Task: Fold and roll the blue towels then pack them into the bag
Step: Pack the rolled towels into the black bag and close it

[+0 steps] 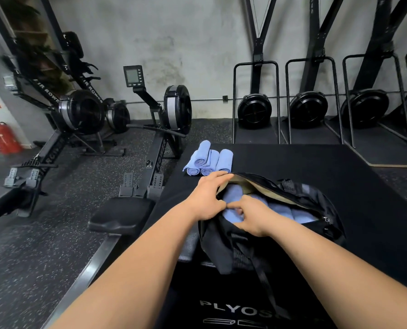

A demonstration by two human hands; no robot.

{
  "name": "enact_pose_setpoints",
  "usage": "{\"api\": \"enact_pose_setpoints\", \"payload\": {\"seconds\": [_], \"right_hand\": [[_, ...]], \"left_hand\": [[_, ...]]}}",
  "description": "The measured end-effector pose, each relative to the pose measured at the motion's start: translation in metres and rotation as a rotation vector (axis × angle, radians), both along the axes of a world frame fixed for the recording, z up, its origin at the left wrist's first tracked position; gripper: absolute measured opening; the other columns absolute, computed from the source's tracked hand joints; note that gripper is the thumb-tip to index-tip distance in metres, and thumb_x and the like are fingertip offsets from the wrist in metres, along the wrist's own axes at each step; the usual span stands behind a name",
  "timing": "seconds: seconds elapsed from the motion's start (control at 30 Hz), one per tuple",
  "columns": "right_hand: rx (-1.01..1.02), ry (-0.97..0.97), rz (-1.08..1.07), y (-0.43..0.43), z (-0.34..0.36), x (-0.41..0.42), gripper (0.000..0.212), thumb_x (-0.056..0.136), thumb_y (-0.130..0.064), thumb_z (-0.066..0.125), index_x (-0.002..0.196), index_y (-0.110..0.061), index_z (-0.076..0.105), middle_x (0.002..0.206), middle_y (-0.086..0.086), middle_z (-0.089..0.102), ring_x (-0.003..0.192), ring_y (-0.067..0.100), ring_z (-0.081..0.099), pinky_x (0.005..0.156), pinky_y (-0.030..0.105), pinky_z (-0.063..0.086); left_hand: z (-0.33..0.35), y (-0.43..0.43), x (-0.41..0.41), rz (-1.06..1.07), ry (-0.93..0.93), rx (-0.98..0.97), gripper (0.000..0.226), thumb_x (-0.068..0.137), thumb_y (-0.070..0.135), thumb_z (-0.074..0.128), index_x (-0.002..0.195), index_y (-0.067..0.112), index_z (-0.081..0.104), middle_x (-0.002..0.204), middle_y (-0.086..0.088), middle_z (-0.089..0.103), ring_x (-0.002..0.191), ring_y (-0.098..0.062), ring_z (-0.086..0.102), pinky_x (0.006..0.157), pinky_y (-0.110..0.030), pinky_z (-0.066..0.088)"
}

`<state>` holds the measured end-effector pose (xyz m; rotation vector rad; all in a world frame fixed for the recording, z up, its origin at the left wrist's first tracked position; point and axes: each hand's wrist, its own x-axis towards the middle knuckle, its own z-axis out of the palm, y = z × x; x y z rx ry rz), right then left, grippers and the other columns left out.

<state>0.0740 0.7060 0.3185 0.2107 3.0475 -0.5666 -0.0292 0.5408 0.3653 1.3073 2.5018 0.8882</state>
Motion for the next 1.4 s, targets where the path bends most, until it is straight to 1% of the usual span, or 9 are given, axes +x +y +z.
{"api": "enact_pose_setpoints", "payload": {"seconds": [0.1, 0.27, 0.37, 0.47, 0.67, 0.8, 0.93, 1.2, 1.4], "right_hand": [[-0.107, 0.134, 0.024, 0.014, 0.023, 0.005, 0.046, 0.085, -0.042, 0.083, 0.129, -0.040, 0.070, 0.096, -0.014, 0.061, 0.073, 0.005, 0.052, 0.082, 0.028, 0.048], [-0.320, 0.380, -0.012, 0.035, 0.064, 0.000, 0.022, 0.079, -0.041, 0.089, 0.098, -0.038, 0.080, 0.076, -0.011, 0.073, 0.059, 0.003, 0.054, 0.069, 0.024, 0.050], [-0.488, 0.544, -0.164, 0.047, 0.075, -0.014, 0.019, 0.080, -0.040, 0.090, 0.096, -0.033, 0.079, 0.071, -0.003, 0.071, 0.059, 0.007, 0.056, 0.069, 0.029, 0.051], [-0.403, 0.616, -0.308, 0.062, 0.073, -0.034, 0.019, 0.085, -0.038, 0.085, 0.102, -0.033, 0.077, 0.071, -0.006, 0.069, 0.060, 0.005, 0.057, 0.070, 0.026, 0.048], [-0.283, 0.432, -0.335, 0.078, 0.048, -0.075, 0.027, 0.090, -0.035, 0.080, 0.116, -0.030, 0.075, 0.102, -0.003, 0.065, 0.084, 0.012, 0.062, 0.095, 0.034, 0.051], [-0.272, 0.341, -0.323, 0.081, 0.030, -0.101, 0.033, 0.091, -0.039, 0.078, 0.123, -0.031, 0.071, 0.111, 0.001, 0.065, 0.095, 0.018, 0.065, 0.097, 0.036, 0.051], [-0.280, 0.311, -0.309, 0.085, 0.013, -0.123, 0.037, 0.091, -0.038, 0.077, 0.127, -0.031, 0.068, 0.115, 0.001, 0.063, 0.103, 0.020, 0.064, 0.094, 0.032, 0.047], [-0.317, 0.229, -0.326, 0.097, -0.015, -0.161, 0.048, 0.091, -0.041, 0.075, 0.136, -0.030, 0.063, 0.124, 0.004, 0.060, 0.110, 0.022, 0.062, 0.097, 0.032, 0.046], [-0.324, 0.051, -0.293, 0.107, -0.031, -0.194, 0.068, 0.094, -0.047, 0.070, 0.155, -0.033, 0.043, 0.145, 0.014, 0.052, 0.136, 0.029, 0.051, 0.105, 0.036, 0.040]], "left_hand": [[-0.002, 0.001, -0.007, -0.007, 0.010, 0.028, 0.085, 0.072, 0.015, 0.060, 0.155, 0.033, 0.049, 0.163, 0.006, 0.038, 0.148, -0.027, 0.033, 0.126, -0.040, 0.026], [-0.010, 0.006, -0.016, -0.005, 0.001, 0.117, 0.081, 0.070, 0.015, 0.058, 0.148, 0.036, 0.057, 0.162, 0.008, 0.041, 0.150, -0.018, 0.035, 0.127, -0.040, 0.027], [-0.016, 0.013, -0.017, -0.001, 0.012, 0.153, 0.080, 0.071, 0.009, 0.057, 0.146, 0.037, 0.057, 0.164, 0.012, 0.039, 0.152, -0.012, 0.030, 0.128, -0.036, 0.023], [-0.027, 0.016, -0.019, -0.003, 0.043, 0.164, 0.076, 0.071, 0.014, 0.053, 0.145, 0.032, 0.057, 0.162, 0.013, 0.042, 0.153, -0.010, 0.028, 0.128, -0.034, 0.022], [-0.063, 0.018, -0.028, 0.000, 0.090, 0.144, 0.058, 0.084, 0.032, 0.059, 0.142, 0.032, 0.055, 0.150, 0.018, 0.053, 0.157, -0.010, 0.022, 0.126, -0.037, 0.026], [-0.080, 0.023, -0.033, -0.044, 0.135, 0.171, 0.057, 0.094, 0.046, 0.066, 0.147, 0.040, 0.047, 0.149, 0.024, 0.049, 0.150, -0.011, 0.037, 0.120, -0.042, 0.035], [-0.087, 0.026, -0.037, -0.055, 0.167, 0.210, 0.056, 0.098, 0.049, 0.065, 0.149, 0.033, 0.047, 0.148, 0.019, 0.051, 0.142, -0.009, 0.045, 0.116, -0.042, 0.038], [-0.119, 0.028, -0.039, -0.007, 0.088, 0.252, 0.066, 0.098, 0.064, 0.052, 0.157, 0.037, 0.038, 0.153, 0.018, 0.045, 0.143, -0.014, 0.043, 0.117, -0.044, 0.035], [-0.128, 0.025, -0.038, 0.018, 0.082, 0.350, 0.073, 0.100, 0.068, 0.041, 0.162, 0.033, 0.031, 0.161, 0.017, 0.039, 0.150, -0.017, 0.038, 0.121, -0.047, 0.031]]}}
